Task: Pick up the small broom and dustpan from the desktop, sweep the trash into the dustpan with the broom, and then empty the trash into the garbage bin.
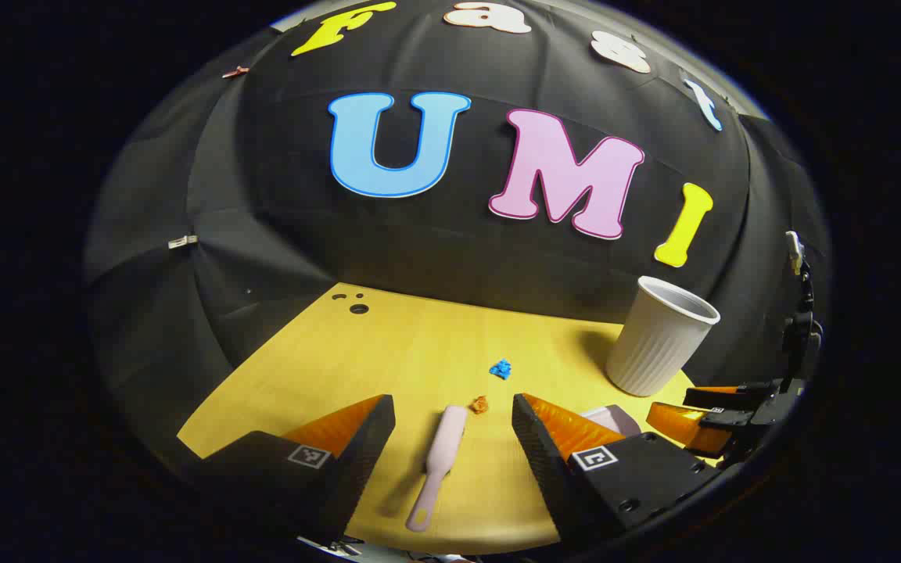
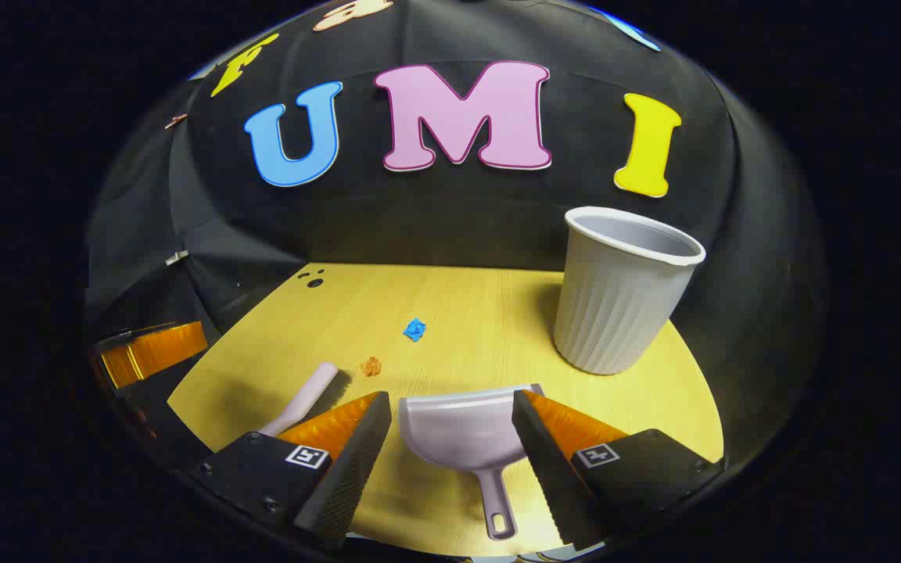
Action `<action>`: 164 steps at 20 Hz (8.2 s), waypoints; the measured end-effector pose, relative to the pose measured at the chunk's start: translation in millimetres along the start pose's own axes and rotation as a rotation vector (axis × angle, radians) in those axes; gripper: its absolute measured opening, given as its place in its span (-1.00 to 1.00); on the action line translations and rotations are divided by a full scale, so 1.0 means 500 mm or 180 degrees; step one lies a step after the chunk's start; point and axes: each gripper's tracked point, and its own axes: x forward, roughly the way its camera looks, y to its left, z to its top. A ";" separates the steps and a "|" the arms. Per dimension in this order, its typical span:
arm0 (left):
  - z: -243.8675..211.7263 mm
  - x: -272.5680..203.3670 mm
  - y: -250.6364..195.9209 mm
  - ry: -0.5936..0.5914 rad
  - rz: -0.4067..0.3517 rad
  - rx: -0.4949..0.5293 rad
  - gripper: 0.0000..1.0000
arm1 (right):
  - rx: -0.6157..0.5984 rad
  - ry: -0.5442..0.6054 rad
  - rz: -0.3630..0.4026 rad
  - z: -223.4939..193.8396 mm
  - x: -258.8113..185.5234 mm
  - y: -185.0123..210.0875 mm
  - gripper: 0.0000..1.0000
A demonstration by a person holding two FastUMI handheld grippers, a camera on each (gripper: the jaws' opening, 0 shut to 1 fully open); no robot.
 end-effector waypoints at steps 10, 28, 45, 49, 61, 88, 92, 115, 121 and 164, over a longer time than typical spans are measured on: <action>-0.019 -0.078 0.058 -0.0145 -0.0096 0.0378 0.92 | -0.0087 -0.0130 0.0009 0.010 -0.031 0.023 0.95; -0.133 -0.076 0.021 0.0209 -0.0461 0.0521 0.92 | -0.0002 0.0510 -0.0327 -0.190 -0.042 -0.073 0.96; -0.150 0.016 0.027 0.0709 -0.0187 0.0396 0.92 | -0.0010 0.1911 -0.0361 -0.387 0.110 -0.122 0.97; -0.163 0.045 0.045 0.0842 -0.0078 0.0316 0.92 | -0.0008 0.2077 -0.0328 -0.399 0.136 -0.122 0.95; -0.295 0.152 0.046 0.1687 -0.0361 0.0186 0.91 | 0.0030 0.2217 -0.0203 -0.391 0.167 -0.098 -0.05; -0.432 0.277 0.037 0.2220 -0.0292 0.0654 -0.44 | -0.0057 0.2309 -0.0109 -0.390 0.176 -0.093 -0.24; -0.404 0.291 0.050 0.2187 -0.0280 0.0569 -0.47 | -0.0129 0.2229 -0.0056 -0.390 0.172 -0.096 -0.34; -0.268 0.612 -0.016 0.2498 -0.0764 0.1487 -0.44 | -0.1552 0.2054 0.0812 -0.291 0.255 -0.119 -0.16; -0.264 0.631 -0.064 0.2559 -0.1027 0.1778 -0.50 | -0.1732 0.2101 0.0981 -0.282 0.253 -0.109 -0.26; -0.351 0.530 -0.100 0.2772 -0.1350 0.1588 -0.48 | -0.2214 0.1925 0.1080 -0.268 0.242 -0.139 -0.26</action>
